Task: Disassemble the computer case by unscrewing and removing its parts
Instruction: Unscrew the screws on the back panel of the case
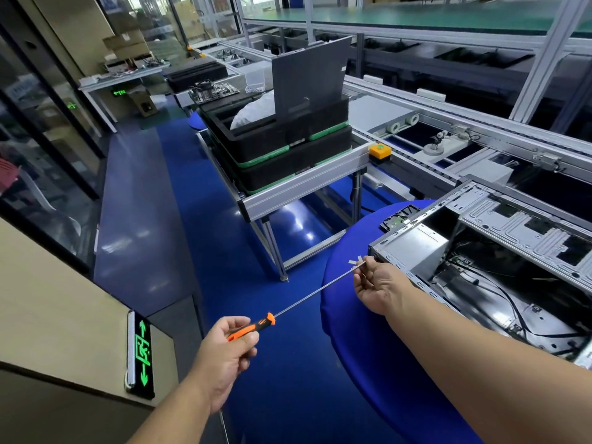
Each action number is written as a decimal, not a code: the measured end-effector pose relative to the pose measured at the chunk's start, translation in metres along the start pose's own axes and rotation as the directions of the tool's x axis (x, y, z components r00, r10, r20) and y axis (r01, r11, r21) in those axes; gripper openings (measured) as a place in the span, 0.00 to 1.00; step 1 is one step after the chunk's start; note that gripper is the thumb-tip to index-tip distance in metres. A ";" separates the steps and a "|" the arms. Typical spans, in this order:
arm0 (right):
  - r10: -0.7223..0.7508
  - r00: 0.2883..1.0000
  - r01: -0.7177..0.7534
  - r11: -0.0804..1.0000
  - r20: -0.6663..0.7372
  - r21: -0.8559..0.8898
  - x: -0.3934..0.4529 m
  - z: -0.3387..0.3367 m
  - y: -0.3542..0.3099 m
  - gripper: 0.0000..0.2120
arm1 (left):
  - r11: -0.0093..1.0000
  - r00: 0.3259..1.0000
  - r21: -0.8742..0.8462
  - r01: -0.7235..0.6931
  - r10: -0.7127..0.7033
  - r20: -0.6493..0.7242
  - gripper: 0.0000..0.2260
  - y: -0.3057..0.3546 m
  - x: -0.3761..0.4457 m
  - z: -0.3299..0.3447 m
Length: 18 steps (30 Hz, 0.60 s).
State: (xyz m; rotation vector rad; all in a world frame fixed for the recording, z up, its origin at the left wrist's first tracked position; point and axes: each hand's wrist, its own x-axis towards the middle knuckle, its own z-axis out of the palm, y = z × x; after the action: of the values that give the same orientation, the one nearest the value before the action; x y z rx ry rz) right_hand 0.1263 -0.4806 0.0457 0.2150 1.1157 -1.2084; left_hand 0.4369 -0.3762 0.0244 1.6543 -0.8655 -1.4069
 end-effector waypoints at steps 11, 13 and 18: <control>0.004 1.000 -0.004 1.000 -0.003 0.020 -0.002 0.000 0.000 0.14 | 0.798 0.926 0.520 -0.304 0.375 -0.034 0.14 0.012 -0.016 0.009; 0.000 1.000 0.000 1.000 -0.007 0.024 -0.002 0.000 0.000 0.14 | 0.824 0.936 0.485 -0.294 0.352 -0.029 0.13 0.011 -0.015 0.008; 0.006 1.000 -0.005 1.000 -0.011 0.024 -0.001 -0.001 -0.001 0.13 | 0.879 0.958 0.399 -0.261 0.286 -0.004 0.12 0.003 -0.008 0.001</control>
State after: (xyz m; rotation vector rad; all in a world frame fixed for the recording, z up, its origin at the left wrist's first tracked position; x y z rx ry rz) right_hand 0.1250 -0.4792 0.0462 0.2436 1.1102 -1.2177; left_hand 0.4347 -0.3713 0.0309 1.7706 -1.3588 -1.0224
